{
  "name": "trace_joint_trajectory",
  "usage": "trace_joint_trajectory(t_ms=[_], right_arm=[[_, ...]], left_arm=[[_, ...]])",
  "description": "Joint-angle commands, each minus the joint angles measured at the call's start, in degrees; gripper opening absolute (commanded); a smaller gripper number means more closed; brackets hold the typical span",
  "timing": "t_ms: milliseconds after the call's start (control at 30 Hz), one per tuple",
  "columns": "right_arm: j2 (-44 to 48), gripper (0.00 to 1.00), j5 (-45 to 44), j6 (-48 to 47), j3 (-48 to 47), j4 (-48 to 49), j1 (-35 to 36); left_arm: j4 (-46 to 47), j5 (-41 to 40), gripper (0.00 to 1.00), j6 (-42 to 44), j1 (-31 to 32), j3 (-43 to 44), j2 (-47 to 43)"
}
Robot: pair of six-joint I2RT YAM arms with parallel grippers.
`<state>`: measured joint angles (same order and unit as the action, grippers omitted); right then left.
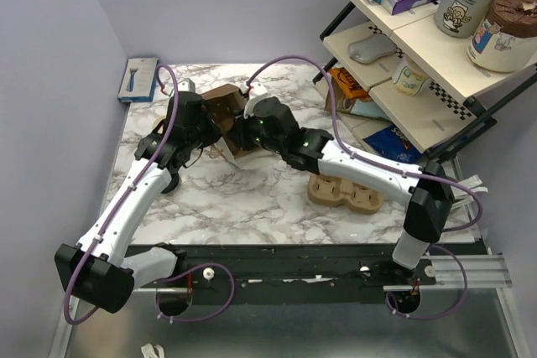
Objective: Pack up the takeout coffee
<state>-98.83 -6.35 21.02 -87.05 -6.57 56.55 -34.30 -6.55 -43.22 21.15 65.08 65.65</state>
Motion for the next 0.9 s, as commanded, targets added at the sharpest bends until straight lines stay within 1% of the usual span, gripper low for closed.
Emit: trace_joint_trajectory(t_ms=[0,67,133,200,267,367,467,567,667,733,867], right_arm=[[-1.72,0.27,-8.41,-4.31,0.11,2.34,1.89],[-1.98,0.25,-8.33,-5.54,3.09,3.92,2.16],[-2.86,0.25,-7.63,-8.79,4.86,6.82,2.33],[-3.91,0.24,-8.5,-10.72,6.01,10.33,2.42],[-5.93,0.24,-9.38,-11.96,5.4,10.79,2.33],[-8.13,0.19,-10.61,-13.28,4.87,11.49,2.42],[-7.96,0.17,-10.7,-13.89,7.41,12.98,2.42],[-7.17,0.16,-12.1,-15.47,11.62,15.26,2.68],[-6.03,0.16,-11.84,-19.69,14.61,18.87,2.95],[-6.38,0.16,-10.53,-22.85,14.45,18.0,3.03],[-8.57,0.14,-12.37,-22.69,12.52,14.66,2.95]], left_arm=[[-2.52,3.21,0.0,-0.64,0.56,0.13,-0.61],[-3.14,3.12,0.0,-0.37,0.56,0.31,-0.7],[-3.05,3.64,0.0,-0.11,0.56,0.14,-0.78],[-2.87,5.39,0.0,0.15,0.47,0.05,-0.44],[-2.52,6.54,0.0,0.33,0.47,-0.13,-0.26],[-3.13,6.55,0.0,-0.19,0.48,-0.22,-0.17],[-4.71,5.85,0.0,-0.55,0.47,0.66,-0.08],[-6.38,4.97,0.0,-1.16,0.47,1.63,0.53],[-7.09,5.14,0.0,-0.81,0.56,2.51,1.85],[-7.35,5.14,0.0,-0.64,0.47,2.95,2.82],[-6.4,6.27,0.0,-0.29,0.47,2.95,2.82]])
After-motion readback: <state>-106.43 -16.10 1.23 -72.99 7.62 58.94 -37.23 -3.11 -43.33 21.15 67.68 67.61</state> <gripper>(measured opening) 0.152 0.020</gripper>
